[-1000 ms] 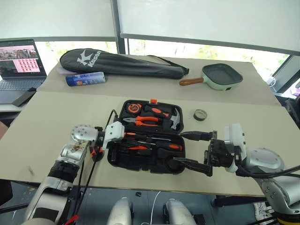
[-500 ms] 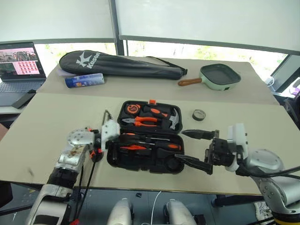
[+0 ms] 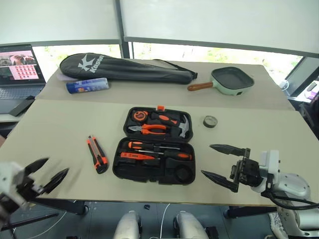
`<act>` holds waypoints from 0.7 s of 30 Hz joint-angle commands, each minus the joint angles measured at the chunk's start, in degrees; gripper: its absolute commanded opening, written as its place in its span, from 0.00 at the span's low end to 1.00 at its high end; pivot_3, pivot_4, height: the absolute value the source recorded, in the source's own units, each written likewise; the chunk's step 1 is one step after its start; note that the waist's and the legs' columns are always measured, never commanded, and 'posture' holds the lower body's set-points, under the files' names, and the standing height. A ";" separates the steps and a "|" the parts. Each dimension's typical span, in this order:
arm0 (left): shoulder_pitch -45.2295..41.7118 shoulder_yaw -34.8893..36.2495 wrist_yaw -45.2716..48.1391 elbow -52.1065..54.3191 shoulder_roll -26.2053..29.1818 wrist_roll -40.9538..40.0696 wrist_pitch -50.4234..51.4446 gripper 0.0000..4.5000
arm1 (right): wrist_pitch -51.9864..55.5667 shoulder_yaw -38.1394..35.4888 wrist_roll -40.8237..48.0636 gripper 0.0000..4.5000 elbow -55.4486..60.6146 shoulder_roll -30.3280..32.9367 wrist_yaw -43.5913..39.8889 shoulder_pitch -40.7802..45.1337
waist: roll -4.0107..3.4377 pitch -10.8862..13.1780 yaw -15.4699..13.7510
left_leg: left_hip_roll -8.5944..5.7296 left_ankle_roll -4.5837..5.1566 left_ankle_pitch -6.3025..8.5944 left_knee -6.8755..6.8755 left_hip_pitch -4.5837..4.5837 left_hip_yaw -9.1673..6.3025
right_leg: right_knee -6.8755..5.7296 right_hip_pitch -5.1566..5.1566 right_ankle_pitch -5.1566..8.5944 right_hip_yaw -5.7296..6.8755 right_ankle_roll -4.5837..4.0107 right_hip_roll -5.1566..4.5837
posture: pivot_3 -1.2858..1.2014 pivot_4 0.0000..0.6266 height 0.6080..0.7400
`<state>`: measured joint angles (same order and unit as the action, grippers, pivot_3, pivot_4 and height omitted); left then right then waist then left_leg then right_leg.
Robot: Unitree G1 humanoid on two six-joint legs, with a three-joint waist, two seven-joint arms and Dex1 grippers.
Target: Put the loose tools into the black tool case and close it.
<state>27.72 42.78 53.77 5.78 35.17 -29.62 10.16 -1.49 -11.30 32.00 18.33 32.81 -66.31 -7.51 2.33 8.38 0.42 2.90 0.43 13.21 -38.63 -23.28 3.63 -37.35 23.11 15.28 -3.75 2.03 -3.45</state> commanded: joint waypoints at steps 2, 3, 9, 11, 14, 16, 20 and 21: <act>3.26 2.15 -5.54 7.67 0.06 -2.63 7.58 0.99 | -0.62 -0.45 2.54 1.00 -1.78 0.93 -2.37 2.44 | 0.05 0.01 -0.69 | 0.05 -0.01 0.01 0.00 0.00 -0.01 | 0.18 -0.03 0.16 0.05 -0.32 0.00 | 0.52 0.24 1.00; 3.21 1.74 -6.77 9.90 0.50 -3.99 10.63 0.99 | -0.77 -0.43 2.81 1.00 -2.36 1.11 -2.99 3.12 | 0.07 0.01 -0.82 | 0.05 -0.03 0.01 0.00 0.00 -0.01 | 0.19 -0.04 0.16 0.05 -0.34 -0.03 | 0.52 0.24 1.00; -8.02 -2.20 -25.35 23.14 3.94 -13.84 35.69 0.99 | 0.08 0.11 4.50 1.00 -2.32 1.41 -4.38 6.58 | 0.05 0.02 -1.04 | 0.05 -0.15 0.09 0.01 0.00 -0.03 | 0.19 -0.07 -0.07 0.05 -0.05 -0.04 | 0.52 0.24 1.00; -14.09 -4.61 -33.88 26.26 3.92 -16.82 45.36 0.99 | 0.88 0.73 5.23 1.00 -1.08 1.43 -4.14 7.53 | 0.01 0.05 -1.03 | 0.02 0.00 -0.01 0.01 0.00 -0.07 | 0.16 -0.21 -0.13 0.05 0.05 -0.03 | 0.52 0.24 1.00; -24.26 -7.68 -46.87 28.67 -0.40 -20.40 58.82 0.99 | 2.61 1.97 6.32 1.00 1.29 1.40 -3.52 9.28 | -0.01 0.06 -0.40 | 0.01 0.00 -0.01 0.02 0.05 -0.14 | 0.15 -0.42 -0.19 0.03 0.09 0.04 | 0.52 0.24 1.00; -29.42 -9.66 -52.91 29.58 -3.36 -20.16 65.59 0.99 | 3.59 2.91 6.71 1.00 2.63 1.36 -3.02 10.48 | -0.01 0.06 0.08 | -0.03 -0.01 -0.01 0.07 0.05 -0.15 | 0.15 -0.42 -0.21 -0.01 0.10 0.04 | 0.52 0.24 1.00; -35.96 -12.23 -58.96 28.38 -7.33 -16.84 73.24 0.99 | 5.62 4.59 6.96 1.00 4.84 1.02 -1.38 12.76 | 0.03 0.08 0.61 | -0.12 -0.03 0.01 0.11 0.05 -0.22 | 0.14 -0.42 -0.24 -0.01 0.08 0.15 | 0.52 0.24 1.00; -36.83 -12.90 -59.74 27.85 -8.00 -15.87 73.85 0.99 | 6.26 4.96 7.03 1.00 5.43 1.00 -0.85 13.38 | 0.03 0.08 0.61 | -0.12 -0.04 0.01 0.11 0.04 -0.22 | 0.14 -0.40 -0.24 -0.01 0.08 0.17 | 0.52 0.24 1.00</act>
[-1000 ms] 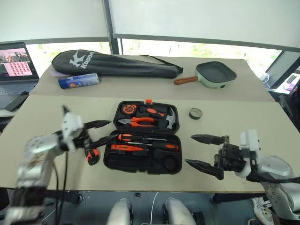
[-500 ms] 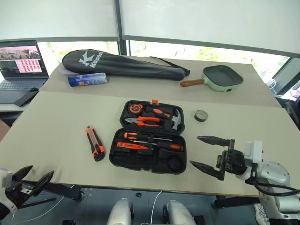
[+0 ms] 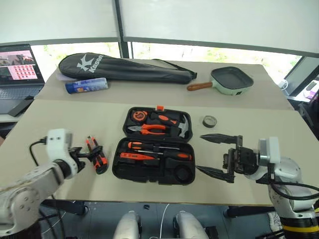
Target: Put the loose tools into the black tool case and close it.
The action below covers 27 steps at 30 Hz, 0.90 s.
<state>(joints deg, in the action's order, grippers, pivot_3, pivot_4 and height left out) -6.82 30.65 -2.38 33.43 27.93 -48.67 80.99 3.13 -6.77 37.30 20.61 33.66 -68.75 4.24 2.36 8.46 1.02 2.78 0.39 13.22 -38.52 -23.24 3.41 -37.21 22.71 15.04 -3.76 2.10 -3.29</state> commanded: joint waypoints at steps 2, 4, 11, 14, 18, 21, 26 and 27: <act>-3.19 -1.88 -4.40 -0.16 -2.14 4.57 4.42 0.99 | 2.76 0.80 1.98 1.00 3.96 0.15 2.63 2.65 | 0.00 0.00 -0.03 | -0.03 -0.01 -0.01 0.06 0.01 0.00 | 0.01 0.01 0.00 -0.01 -0.01 0.00 | 0.52 0.24 1.00; -2.74 -3.80 -4.46 0.17 -2.39 6.18 5.63 0.99 | 3.63 0.87 2.24 1.00 4.43 0.26 3.34 3.32 | 0.00 0.00 -0.18 | -0.06 -0.03 -0.02 0.08 0.01 0.00 | 0.03 0.02 0.00 -0.01 -0.01 -0.01 | 0.52 0.24 1.00; -0.62 -6.06 -3.92 0.59 -7.38 10.13 8.04 0.94 | 6.18 0.36 3.35 1.00 5.56 0.74 5.32 5.11 | -0.05 -0.03 -0.19 | -0.10 -0.03 -0.01 0.15 0.09 0.02 | 0.09 -0.05 0.00 -0.04 -0.02 -0.09 | 0.52 0.24 1.00; 0.52 -7.60 -2.92 0.60 -8.87 11.35 8.40 0.75 | 7.01 0.59 3.75 1.00 6.09 0.94 6.03 5.67 | -0.28 -0.16 -0.26 | -0.13 -0.03 -0.01 0.19 0.13 0.03 | 0.12 -0.10 0.01 -0.07 -0.02 -0.12 | 0.52 0.24 1.00; 1.00 -5.53 -1.57 1.80 -8.67 12.72 9.10 0.43 | 7.86 0.60 3.92 1.00 6.08 1.10 6.32 6.39 | -0.33 -0.19 -0.39 | -0.17 -0.03 -0.01 0.20 0.31 0.03 | 0.17 -0.31 0.02 -0.07 -0.01 -0.14 | 0.52 0.24 1.00; 1.30 -2.06 1.65 1.84 -6.10 12.88 7.24 0.37 | 8.23 0.58 3.88 1.00 6.25 1.21 6.45 6.49 | -0.33 -0.19 -0.29 | -0.16 -0.03 -0.01 0.24 0.37 0.03 | 0.20 -0.35 0.03 -0.07 -0.01 -0.12 | 0.52 0.24 1.00; 5.08 1.28 22.27 -2.53 7.35 11.20 -11.28 0.37 | 9.23 -0.85 4.21 1.00 6.52 2.48 6.51 6.09 | -0.17 -0.10 0.40 | -0.07 -0.03 -0.02 0.46 0.35 0.08 | 0.17 -0.12 0.09 -0.10 -0.18 -0.05 | 0.52 0.24 1.00; 5.04 0.15 30.07 -4.68 10.00 11.62 -19.16 0.37 | 9.44 -1.36 4.34 1.00 6.58 3.08 6.38 5.62 | -0.09 -0.03 0.19 | -0.05 -0.05 -0.02 0.48 0.30 0.09 | 0.12 0.00 0.13 -0.08 -0.25 -0.02 | 0.52 0.24 1.00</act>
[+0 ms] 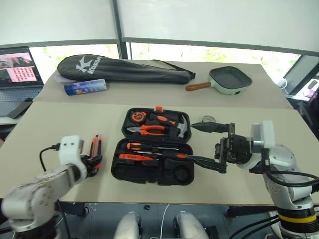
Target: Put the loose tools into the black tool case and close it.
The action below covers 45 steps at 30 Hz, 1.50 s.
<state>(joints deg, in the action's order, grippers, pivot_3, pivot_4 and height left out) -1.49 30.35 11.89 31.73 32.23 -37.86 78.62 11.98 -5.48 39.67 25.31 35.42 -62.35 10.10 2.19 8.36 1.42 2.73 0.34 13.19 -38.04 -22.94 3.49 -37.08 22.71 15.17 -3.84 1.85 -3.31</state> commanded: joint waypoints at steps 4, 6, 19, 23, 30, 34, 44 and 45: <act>-0.03 -11.99 42.91 -10.27 17.48 8.07 -43.66 0.37 | 1.10 -4.27 1.91 1.00 2.93 3.78 -0.95 -3.58 | 0.14 0.12 -1.70 | 0.00 -0.29 -0.18 0.09 -0.46 0.09 | 0.12 0.52 0.07 0.28 -0.33 -0.08 | 0.52 0.24 1.00; -4.06 -15.78 50.56 -12.57 18.52 6.65 -48.19 0.37 | 1.13 -4.90 1.08 1.00 3.44 5.39 -1.51 -5.79 | 0.03 0.14 -2.21 | 0.02 -0.25 -0.16 0.20 -0.48 0.15 | 0.26 0.46 0.22 0.17 -0.63 -0.32 | 0.52 0.24 1.00; -23.21 -45.91 71.07 -16.10 22.64 23.92 -60.37 0.37 | 4.26 -11.69 0.18 1.00 11.13 11.82 -0.02 -23.94 | 0.14 0.19 -1.94 | 0.00 0.11 -0.04 0.18 -0.86 0.32 | 0.32 0.54 0.05 0.19 0.10 0.15 | 0.52 0.24 1.00; -25.29 -48.71 70.70 -16.41 21.69 27.07 -60.86 0.37 | 4.27 -12.58 0.67 1.00 12.81 11.27 1.10 -26.03 | 0.17 0.21 -1.72 | 0.01 0.09 -0.05 -0.02 -0.86 0.33 | 0.20 0.52 0.04 0.14 0.14 0.14 | 0.52 0.24 1.00; -28.52 -53.59 72.12 -16.55 19.78 31.03 -60.65 0.37 | 4.27 -13.04 1.40 1.00 14.33 10.55 1.89 -28.19 | 0.17 0.21 -1.98 | 0.00 0.09 -0.05 -0.13 -0.87 0.33 | 0.17 0.48 0.03 0.13 0.18 0.14 | 0.52 0.24 1.00; -30.00 -55.37 70.66 -15.07 17.55 32.26 -56.89 0.37 | 4.13 -12.87 1.38 1.00 14.34 10.30 2.03 -28.30 | 0.17 0.21 -2.03 | 0.00 0.09 -0.05 -0.19 -0.87 0.32 | 0.14 0.46 0.04 0.13 0.19 0.13 | 0.52 0.24 1.00; -29.11 -55.76 71.63 -15.32 18.99 33.70 -54.66 0.71 | 4.56 -11.55 1.78 1.00 14.29 8.88 3.49 -26.99 | 0.16 0.20 -1.69 | 0.01 0.10 -0.05 -0.25 -0.85 0.25 | 0.06 0.44 0.04 0.13 0.21 0.16 | 0.52 0.24 1.00; -28.95 -55.15 71.50 -15.73 18.59 33.02 -55.16 0.77 | 4.60 -11.18 1.72 1.00 13.96 8.73 3.65 -26.44 | 0.16 0.20 -1.60 | 0.01 0.10 -0.05 -0.25 -0.85 0.23 | 0.06 0.45 0.05 0.13 0.21 0.16 | 0.52 0.24 1.00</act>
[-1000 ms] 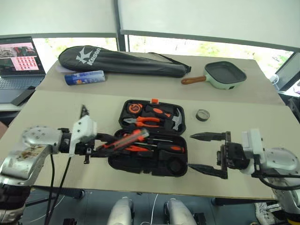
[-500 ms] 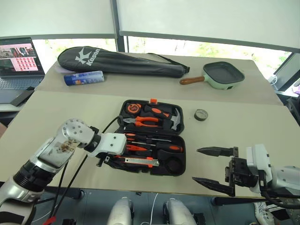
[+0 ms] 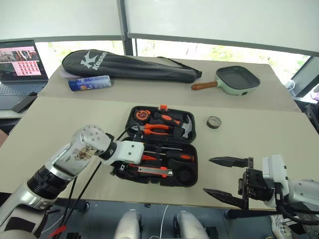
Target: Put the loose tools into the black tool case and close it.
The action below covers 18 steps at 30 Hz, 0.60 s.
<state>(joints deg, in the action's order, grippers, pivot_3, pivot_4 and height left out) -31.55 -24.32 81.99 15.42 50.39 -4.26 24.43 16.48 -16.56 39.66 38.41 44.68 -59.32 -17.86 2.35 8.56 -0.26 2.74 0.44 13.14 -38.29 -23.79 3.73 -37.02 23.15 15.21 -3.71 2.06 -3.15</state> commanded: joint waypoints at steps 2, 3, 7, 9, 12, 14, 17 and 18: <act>1.30 1.08 0.32 -0.03 -0.98 -1.96 -1.78 0.92 | 0.18 0.36 1.57 1.00 0.61 -0.79 0.80 2.05 | 0.00 0.00 0.18 | 0.00 0.00 0.00 0.00 0.01 -0.02 | 0.00 -0.01 0.00 0.00 0.00 0.00 | 0.52 0.24 1.00; 1.19 2.01 -0.37 -0.29 -1.91 -2.88 -1.45 0.99 | 0.22 0.57 1.47 1.00 0.50 -0.91 0.84 2.29 | -0.01 0.00 0.15 | 0.00 0.00 0.00 0.00 0.01 -0.02 | -0.01 0.00 0.00 0.00 0.00 0.00 | 0.52 0.24 1.00; 0.90 8.25 -1.45 -0.42 -6.52 -10.50 -1.03 1.00 | -0.01 1.60 1.00 1.00 -0.35 -1.39 0.86 3.24 | 0.02 0.01 -0.08 | 0.00 0.01 0.00 -0.11 -0.05 -0.03 | -0.04 -0.01 0.00 0.03 0.00 -0.02 | 0.52 0.24 1.00; 1.08 11.10 -1.63 -0.57 -8.31 -14.33 -1.24 1.00 | -0.17 1.91 0.91 1.00 -0.77 -1.66 0.89 3.64 | 0.02 0.01 -0.14 | 0.00 0.01 0.00 -0.20 -0.07 -0.04 | -0.08 -0.01 0.00 0.05 0.01 -0.02 | 0.52 0.24 1.00; 2.25 13.44 -1.56 -2.08 -8.93 -16.41 -2.89 0.81 | -0.41 2.14 0.85 1.00 -1.39 -2.24 1.09 4.10 | 0.01 0.01 -0.18 | 0.01 0.01 0.00 -0.32 -0.07 -0.09 | -0.14 -0.04 -0.01 0.05 0.02 -0.01 | 0.52 0.24 1.00; 5.09 13.87 1.07 -2.58 -8.42 -18.07 -4.75 0.68 | -0.73 2.23 0.59 1.00 -1.86 -2.74 1.20 4.34 | -0.01 0.00 -0.09 | 0.01 0.01 0.01 -0.34 -0.06 -0.08 | -0.15 -0.06 -0.02 0.05 0.02 -0.01 | 0.52 0.24 1.00; 8.14 14.77 2.62 -3.94 -9.31 -20.19 -7.12 0.43 | -1.34 2.28 -0.21 1.00 -2.35 -3.53 1.58 4.70 | -0.01 0.00 0.16 | 0.02 0.02 0.01 -0.34 -0.03 -0.08 | -0.16 -0.07 -0.02 0.04 0.02 -0.01 | 0.52 0.24 1.00; 9.19 14.64 2.81 -5.80 -9.80 -19.66 -9.15 0.36 | -1.69 2.42 -0.57 1.00 -2.61 -3.86 1.66 4.99 | -0.01 0.00 0.14 | 0.03 0.02 0.01 -0.34 -0.03 -0.09 | -0.17 -0.07 -0.02 0.04 0.01 -0.01 | 0.52 0.24 1.00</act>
<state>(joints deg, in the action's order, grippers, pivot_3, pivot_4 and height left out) -22.71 -10.99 84.05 10.92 40.95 -22.74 18.54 16.52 -13.80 39.30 35.26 41.19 -58.17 -13.93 2.35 8.56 -0.12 2.76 0.46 13.15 -38.66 -23.83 3.65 -37.20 23.09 15.19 -3.67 2.07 -3.16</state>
